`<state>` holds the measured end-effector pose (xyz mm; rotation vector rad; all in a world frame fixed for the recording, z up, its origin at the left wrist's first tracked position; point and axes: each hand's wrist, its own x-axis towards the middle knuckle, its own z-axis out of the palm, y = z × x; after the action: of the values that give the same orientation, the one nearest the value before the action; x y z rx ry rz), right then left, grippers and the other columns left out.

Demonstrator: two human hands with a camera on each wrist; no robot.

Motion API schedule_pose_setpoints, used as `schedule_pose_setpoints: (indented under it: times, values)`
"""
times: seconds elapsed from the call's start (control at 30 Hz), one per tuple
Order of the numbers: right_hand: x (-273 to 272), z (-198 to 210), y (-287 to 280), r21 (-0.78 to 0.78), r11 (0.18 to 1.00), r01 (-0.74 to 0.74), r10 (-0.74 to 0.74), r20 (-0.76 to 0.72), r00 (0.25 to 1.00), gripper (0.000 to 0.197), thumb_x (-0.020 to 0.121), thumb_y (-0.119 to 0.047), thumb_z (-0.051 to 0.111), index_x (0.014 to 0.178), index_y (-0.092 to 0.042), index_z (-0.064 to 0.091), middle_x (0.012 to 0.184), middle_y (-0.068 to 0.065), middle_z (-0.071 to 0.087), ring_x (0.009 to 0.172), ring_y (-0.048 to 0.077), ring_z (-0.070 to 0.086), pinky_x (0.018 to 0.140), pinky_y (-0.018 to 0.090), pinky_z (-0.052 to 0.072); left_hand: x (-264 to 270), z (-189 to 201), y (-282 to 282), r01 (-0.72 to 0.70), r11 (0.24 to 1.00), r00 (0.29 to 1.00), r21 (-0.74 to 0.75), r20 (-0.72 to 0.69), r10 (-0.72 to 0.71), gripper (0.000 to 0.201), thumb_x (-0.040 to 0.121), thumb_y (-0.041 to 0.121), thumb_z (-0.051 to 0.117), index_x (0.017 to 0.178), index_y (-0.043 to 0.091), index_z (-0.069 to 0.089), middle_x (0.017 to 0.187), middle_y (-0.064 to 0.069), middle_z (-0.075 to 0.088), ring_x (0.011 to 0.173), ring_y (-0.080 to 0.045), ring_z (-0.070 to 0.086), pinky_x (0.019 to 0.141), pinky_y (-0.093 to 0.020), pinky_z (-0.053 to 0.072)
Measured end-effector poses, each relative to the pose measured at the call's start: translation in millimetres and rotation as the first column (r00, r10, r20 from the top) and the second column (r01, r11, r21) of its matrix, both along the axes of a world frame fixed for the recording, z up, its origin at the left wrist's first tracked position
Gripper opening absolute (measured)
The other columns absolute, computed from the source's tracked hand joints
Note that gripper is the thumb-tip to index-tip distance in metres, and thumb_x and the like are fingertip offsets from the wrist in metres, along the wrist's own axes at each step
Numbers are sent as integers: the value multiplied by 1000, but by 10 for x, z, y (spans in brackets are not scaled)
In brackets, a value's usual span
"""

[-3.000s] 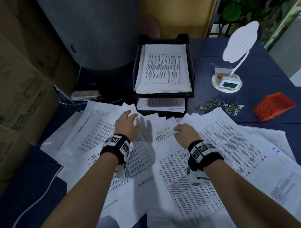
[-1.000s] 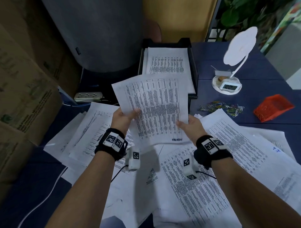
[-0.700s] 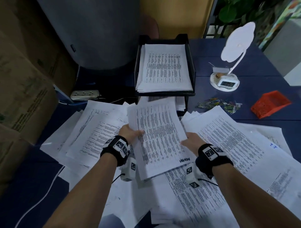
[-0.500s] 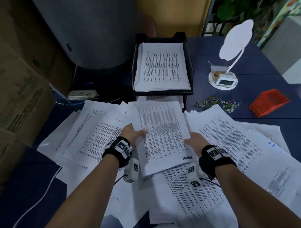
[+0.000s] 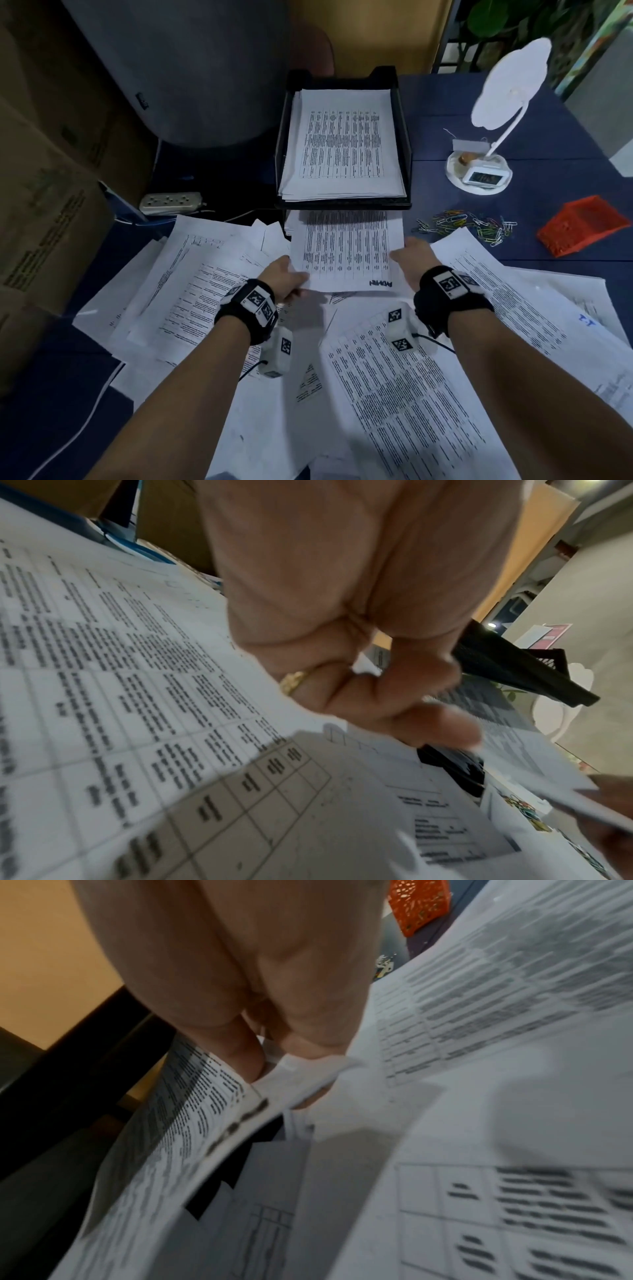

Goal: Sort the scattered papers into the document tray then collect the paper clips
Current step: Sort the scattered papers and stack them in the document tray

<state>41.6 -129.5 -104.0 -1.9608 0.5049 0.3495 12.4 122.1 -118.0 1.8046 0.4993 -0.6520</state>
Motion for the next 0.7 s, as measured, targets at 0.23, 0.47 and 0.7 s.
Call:
schedule_pose_setpoints:
  times: [0.23,0.47,0.7]
  values:
    - [201,-94,64,183,983,11,2,-69,998,16,91,-2,50,106,-6,52,96,10,58,64,25,62,44,24,44,468,-14,-78,-110,992,983,66,156,99,29,95,9,51,122,5,40,72,-13,57,39,-10,51,37,-19,36]
    - [509,-148,76,129,977,171,-180,57,982,17,86,-1,57,73,-13,54,65,10,60,58,25,63,58,36,59,865,-94,-172,-331,943,920,-33,212,331,25,93,-7,43,115,5,47,79,-9,48,62,-22,51,50,-24,47]
    - [682,-184,101,145,946,289,-308,125,943,14,80,8,58,79,-5,57,70,17,65,56,30,63,59,46,59,1099,-185,-231,-401,901,886,168,321,334,19,73,7,64,90,9,54,84,-15,65,76,-29,67,70,-33,58]
